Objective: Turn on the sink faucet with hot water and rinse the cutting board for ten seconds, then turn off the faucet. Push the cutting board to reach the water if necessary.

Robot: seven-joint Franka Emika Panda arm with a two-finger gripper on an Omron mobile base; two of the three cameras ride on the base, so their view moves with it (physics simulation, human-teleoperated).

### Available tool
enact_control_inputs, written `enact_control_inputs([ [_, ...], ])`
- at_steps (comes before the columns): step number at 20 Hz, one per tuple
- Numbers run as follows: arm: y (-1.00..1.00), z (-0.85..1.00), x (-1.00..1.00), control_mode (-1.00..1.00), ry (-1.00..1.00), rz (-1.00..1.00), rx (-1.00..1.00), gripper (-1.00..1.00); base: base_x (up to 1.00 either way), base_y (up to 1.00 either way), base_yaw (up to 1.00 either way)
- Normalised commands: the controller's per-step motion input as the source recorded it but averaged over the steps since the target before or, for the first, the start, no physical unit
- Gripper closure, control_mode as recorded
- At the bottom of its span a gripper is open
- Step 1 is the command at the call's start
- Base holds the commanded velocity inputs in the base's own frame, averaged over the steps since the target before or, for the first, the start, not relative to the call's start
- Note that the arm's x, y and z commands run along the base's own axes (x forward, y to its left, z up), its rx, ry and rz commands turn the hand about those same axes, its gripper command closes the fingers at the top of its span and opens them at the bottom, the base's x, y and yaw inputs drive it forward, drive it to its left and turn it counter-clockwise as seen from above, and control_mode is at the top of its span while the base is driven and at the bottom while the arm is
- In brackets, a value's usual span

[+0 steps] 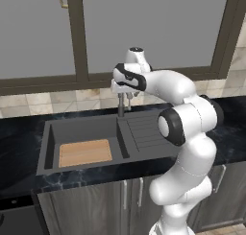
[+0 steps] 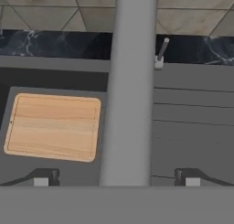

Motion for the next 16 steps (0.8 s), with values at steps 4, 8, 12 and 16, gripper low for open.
enact_control_inputs([
  [4,0.12,-0.13,0.08,-1.0,0.04,0.0,0.0,-1.0,0.0,0.0,0.0],
  [8,0.17,-0.09,0.0,-1.0,0.05,0.0,0.0,-1.0,0.0,0.0,0.0],
  [12,0.25,-0.14,0.04,-1.0,0.08,0.0,0.0,-1.0,0.0,0.0,0.0],
  [16,0.3,-0.17,0.13,-1.0,0.08,0.0,0.0,-1.0,0.0,0.0,0.0],
])
